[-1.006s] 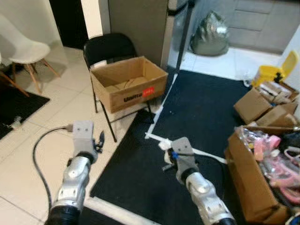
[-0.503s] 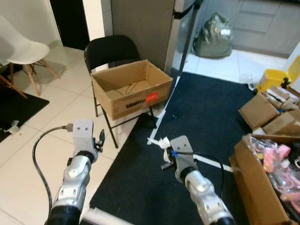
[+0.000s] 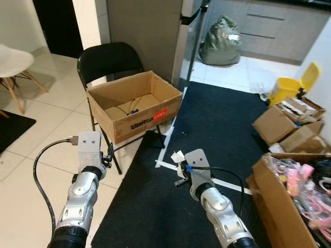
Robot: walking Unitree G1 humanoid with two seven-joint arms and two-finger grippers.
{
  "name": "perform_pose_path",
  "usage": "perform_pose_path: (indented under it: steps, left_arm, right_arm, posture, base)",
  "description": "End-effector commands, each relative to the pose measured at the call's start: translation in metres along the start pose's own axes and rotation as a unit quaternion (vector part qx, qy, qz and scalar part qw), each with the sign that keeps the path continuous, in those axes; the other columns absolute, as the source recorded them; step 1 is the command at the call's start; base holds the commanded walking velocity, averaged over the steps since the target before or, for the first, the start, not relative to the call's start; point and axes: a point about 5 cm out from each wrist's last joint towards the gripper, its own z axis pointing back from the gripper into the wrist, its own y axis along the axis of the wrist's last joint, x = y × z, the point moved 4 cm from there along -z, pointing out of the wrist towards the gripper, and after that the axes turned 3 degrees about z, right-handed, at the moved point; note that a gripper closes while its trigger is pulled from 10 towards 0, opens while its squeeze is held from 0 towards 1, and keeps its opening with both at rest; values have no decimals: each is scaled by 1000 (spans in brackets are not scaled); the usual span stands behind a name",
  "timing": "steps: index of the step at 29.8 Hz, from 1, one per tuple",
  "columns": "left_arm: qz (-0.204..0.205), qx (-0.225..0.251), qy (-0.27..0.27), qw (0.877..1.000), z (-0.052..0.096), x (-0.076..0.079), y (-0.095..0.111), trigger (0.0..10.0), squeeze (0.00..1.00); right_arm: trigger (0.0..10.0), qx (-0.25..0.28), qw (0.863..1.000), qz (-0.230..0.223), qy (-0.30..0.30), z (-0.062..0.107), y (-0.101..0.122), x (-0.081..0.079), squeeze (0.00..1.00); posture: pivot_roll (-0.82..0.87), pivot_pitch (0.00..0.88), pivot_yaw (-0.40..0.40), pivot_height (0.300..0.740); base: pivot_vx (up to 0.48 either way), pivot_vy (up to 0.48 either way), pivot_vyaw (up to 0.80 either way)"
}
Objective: Picking trash to rubbish bin
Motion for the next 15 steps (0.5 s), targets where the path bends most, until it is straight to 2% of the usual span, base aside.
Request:
perform_pose_path:
  steps: [1, 15]
  left_arm:
    - [-1, -4, -3, 1000, 2, 2, -2, 10000, 0]
    - [-4, -4, -6, 1000, -1, 2, 0, 10000, 0]
  right_arm:
    - [10000, -1, 1000, 4, 5, 0, 0, -2, 0]
    - [10000, 3, 1000, -1, 0, -5, 4, -2, 0]
  posture:
    - [2, 73, -16, 740]
    - [5, 77, -9, 740]
  base:
    - [330, 0, 0]
    - [332, 0, 0]
